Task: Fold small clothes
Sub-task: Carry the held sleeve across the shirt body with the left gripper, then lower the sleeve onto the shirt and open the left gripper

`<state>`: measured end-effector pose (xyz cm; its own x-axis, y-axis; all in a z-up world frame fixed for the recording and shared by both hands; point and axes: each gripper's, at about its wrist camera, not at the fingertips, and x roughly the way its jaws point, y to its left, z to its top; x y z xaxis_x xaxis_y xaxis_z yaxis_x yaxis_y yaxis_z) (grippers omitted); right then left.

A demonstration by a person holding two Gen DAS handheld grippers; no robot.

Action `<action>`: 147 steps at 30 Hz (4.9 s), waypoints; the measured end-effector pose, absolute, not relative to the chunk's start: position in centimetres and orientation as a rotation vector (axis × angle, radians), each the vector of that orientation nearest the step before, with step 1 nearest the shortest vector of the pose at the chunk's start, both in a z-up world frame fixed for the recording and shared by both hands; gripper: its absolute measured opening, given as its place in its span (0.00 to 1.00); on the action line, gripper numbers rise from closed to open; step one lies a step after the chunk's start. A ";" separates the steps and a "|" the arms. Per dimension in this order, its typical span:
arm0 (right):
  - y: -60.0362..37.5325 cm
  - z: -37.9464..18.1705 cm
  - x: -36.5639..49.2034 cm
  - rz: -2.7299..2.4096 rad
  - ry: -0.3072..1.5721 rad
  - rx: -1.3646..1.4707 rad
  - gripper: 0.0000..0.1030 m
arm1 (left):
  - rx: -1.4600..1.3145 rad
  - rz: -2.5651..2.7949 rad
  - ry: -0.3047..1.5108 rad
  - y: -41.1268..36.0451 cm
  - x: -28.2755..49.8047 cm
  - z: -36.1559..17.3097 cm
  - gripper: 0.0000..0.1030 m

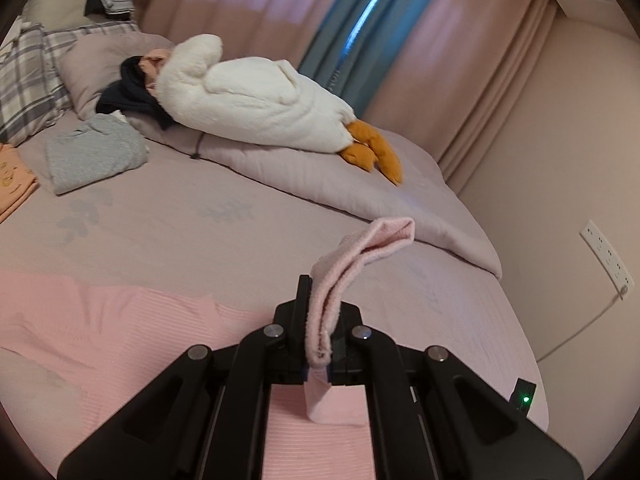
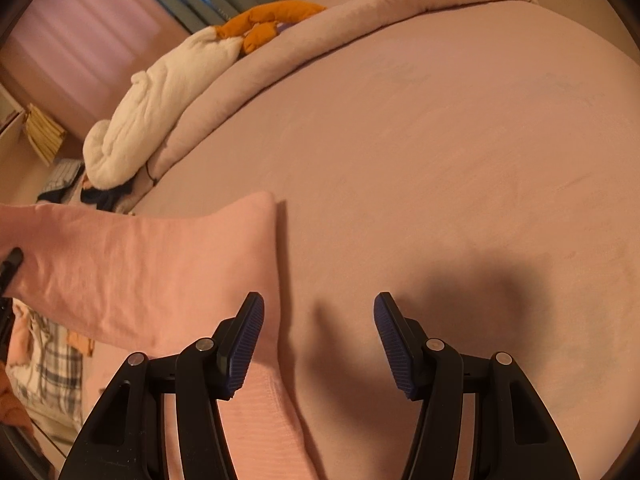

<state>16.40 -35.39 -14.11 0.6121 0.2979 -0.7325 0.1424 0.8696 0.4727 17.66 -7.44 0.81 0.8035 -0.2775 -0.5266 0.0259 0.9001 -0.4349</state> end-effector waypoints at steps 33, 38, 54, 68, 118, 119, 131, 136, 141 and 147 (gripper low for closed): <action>-28.9 -15.9 18.7 0.121 1.006 0.231 0.41 | -0.459 -0.011 0.729 -0.1 17.3 -4.3 0.04; -28.5 -15.9 19.0 0.119 1.012 0.224 0.41 | -0.457 0.006 0.747 0.8 17.3 -5.2 0.04; -28.3 -16.0 19.1 0.120 1.017 0.226 0.41 | -0.451 0.050 0.791 2.8 17.2 -7.5 0.04; -28.6 -16.1 19.1 0.122 1.018 0.217 0.41 | -0.454 0.102 0.880 4.9 17.0 -11.6 0.05; -28.7 -16.1 19.1 0.124 1.021 0.199 0.41 | -0.484 0.109 1.003 7.7 16.8 -16.5 0.13; -28.6 -16.1 19.0 0.123 1.021 0.200 0.41 | -0.481 0.112 1.002 7.7 16.7 -16.4 0.13; -28.6 -16.1 19.0 0.118 1.020 0.189 0.41 | -0.472 0.147 0.989 9.3 16.1 -16.2 0.13; -28.5 -16.1 19.0 0.118 1.020 0.188 0.41 | -0.468 0.147 1.006 9.4 16.2 -16.8 0.14; -28.4 -16.1 19.0 0.115 1.018 0.181 0.41 | -0.494 0.143 1.009 9.7 16.3 -17.4 0.14; -28.3 -16.1 18.8 0.109 1.013 0.168 0.41 | -0.563 0.107 1.025 10.8 16.4 -17.7 0.14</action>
<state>18.82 -28.28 -16.10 0.5253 0.1687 -0.8340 -0.0131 0.9816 0.1903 16.42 10.76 -17.71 0.5269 -0.1728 -0.8322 -0.3408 0.8540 -0.3931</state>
